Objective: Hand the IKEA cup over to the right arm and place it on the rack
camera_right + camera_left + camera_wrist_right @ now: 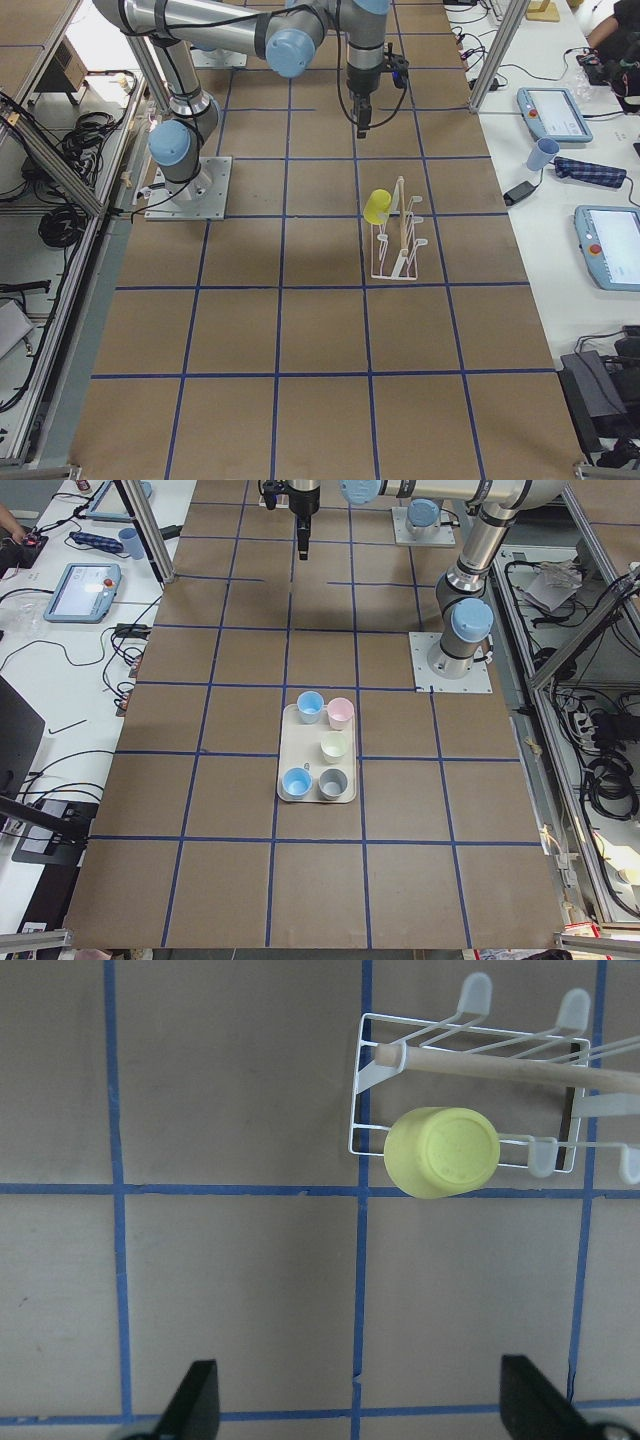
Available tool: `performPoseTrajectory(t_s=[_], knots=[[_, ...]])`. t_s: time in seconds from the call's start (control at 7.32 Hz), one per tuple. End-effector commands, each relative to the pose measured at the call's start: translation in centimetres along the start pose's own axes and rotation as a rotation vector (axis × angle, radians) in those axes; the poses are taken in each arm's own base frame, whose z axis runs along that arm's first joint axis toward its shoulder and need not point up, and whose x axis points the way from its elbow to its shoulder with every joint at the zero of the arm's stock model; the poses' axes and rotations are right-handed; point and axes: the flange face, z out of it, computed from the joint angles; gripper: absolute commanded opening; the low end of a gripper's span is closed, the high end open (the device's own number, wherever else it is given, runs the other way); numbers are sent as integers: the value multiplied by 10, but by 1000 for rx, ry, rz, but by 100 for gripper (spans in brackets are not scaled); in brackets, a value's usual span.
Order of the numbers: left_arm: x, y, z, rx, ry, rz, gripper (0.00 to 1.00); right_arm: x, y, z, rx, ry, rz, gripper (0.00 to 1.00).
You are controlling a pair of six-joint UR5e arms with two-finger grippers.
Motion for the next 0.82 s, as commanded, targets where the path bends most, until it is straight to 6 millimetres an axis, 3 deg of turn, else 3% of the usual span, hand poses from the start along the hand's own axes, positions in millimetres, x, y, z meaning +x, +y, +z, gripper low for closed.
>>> performPoseTrajectory(t_s=[0.0, 0.14, 0.41, 0.68], knots=[[0, -1, 1, -1, 4, -2, 100, -93, 12, -26, 11, -36, -27, 100], [0, 0, 0, 1, 2, 0, 100, -130, 13, -26, 10, -43, 17, 100], [0, 0, 0, 1, 4, -2, 100, -181, 14, -26, 4, -70, 65, 100], [-2, -4, 3, -4, 1, -5, 100, -189, 5, -33, 0, -93, 98, 100]])
